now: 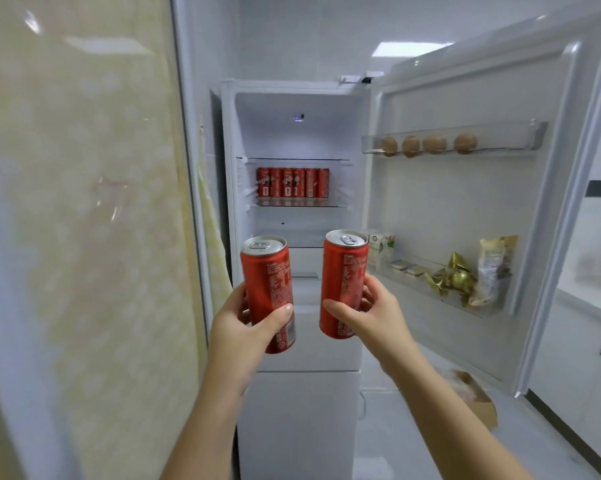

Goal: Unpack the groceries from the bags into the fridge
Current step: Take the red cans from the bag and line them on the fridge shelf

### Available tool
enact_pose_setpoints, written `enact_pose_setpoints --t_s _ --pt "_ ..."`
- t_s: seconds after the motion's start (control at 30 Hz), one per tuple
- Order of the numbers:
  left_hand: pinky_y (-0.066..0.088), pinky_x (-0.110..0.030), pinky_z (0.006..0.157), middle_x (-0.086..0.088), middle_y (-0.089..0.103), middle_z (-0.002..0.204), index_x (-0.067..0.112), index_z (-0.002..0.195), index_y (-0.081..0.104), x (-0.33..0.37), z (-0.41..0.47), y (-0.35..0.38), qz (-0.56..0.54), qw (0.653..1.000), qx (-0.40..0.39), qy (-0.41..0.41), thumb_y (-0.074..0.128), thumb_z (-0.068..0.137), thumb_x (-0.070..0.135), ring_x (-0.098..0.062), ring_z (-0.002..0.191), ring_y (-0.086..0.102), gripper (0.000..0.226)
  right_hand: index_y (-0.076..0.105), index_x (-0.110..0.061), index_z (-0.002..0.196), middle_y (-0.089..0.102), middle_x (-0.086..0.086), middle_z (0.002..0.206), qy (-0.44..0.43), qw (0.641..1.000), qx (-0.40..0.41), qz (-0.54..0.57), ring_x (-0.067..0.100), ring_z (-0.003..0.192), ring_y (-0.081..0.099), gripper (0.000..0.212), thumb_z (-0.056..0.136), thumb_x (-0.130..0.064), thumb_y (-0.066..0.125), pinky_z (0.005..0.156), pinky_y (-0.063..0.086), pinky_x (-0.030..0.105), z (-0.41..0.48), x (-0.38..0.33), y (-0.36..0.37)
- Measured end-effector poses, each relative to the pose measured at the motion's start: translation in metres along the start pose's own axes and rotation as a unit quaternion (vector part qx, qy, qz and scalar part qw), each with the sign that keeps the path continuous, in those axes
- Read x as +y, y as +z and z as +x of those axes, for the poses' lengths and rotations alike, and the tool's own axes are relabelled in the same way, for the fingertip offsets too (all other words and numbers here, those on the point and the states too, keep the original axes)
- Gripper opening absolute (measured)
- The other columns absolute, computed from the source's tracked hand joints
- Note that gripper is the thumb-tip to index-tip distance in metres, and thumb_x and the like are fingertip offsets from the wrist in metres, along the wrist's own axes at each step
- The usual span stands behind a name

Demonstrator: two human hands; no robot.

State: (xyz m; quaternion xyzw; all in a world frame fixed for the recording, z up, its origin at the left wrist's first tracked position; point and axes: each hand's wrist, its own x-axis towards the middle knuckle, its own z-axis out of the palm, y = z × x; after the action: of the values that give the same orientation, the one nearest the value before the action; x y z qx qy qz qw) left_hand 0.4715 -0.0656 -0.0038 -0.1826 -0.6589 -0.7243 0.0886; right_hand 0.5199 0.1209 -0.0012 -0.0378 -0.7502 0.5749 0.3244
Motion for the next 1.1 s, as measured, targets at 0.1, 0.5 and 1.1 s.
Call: enact_pose_setpoints --t_s 0.1,0.5,1.1 --pt "0.056 -0.034 0.084 0.017 0.072 0.093 0.036 0.104 0.066 0.001 -0.002 -0.003 0.010 1.000 0.012 0.001 0.083 0.073 0.020 -0.010 0.094 0.068 0.039 0.063 -0.029 0.108 0.074 -0.007 0.096 -0.005 1.000 -0.010 0.006 0.011 0.090 0.069 0.044 0.072 -0.014 0.083 0.083 0.058 0.036 0.004 0.000 0.003" --pt "0.054 -0.032 0.086 0.012 0.071 0.105 0.029 0.123 0.061 0.004 0.010 0.013 0.029 0.999 0.031 0.010 0.082 0.073 0.023 -0.010 0.099 0.066 0.054 0.063 -0.029 0.109 0.073 -0.007 0.097 -0.010 0.999 -0.040 0.025 0.012 0.093 0.068 0.044 0.073 -0.016 0.083 0.085 0.057 0.037 0.024 0.008 -0.005" --pt "0.050 -0.021 0.078 0.015 0.070 0.101 0.031 0.115 0.062 -0.045 0.134 0.056 0.017 1.000 0.012 0.019 0.081 0.075 0.023 -0.006 0.097 0.065 0.044 0.064 -0.029 0.106 0.074 -0.008 0.093 -0.011 1.000 -0.010 0.010 0.014 0.091 0.069 0.042 0.071 -0.014 0.083 0.086 0.057 0.039 0.144 0.066 0.005"
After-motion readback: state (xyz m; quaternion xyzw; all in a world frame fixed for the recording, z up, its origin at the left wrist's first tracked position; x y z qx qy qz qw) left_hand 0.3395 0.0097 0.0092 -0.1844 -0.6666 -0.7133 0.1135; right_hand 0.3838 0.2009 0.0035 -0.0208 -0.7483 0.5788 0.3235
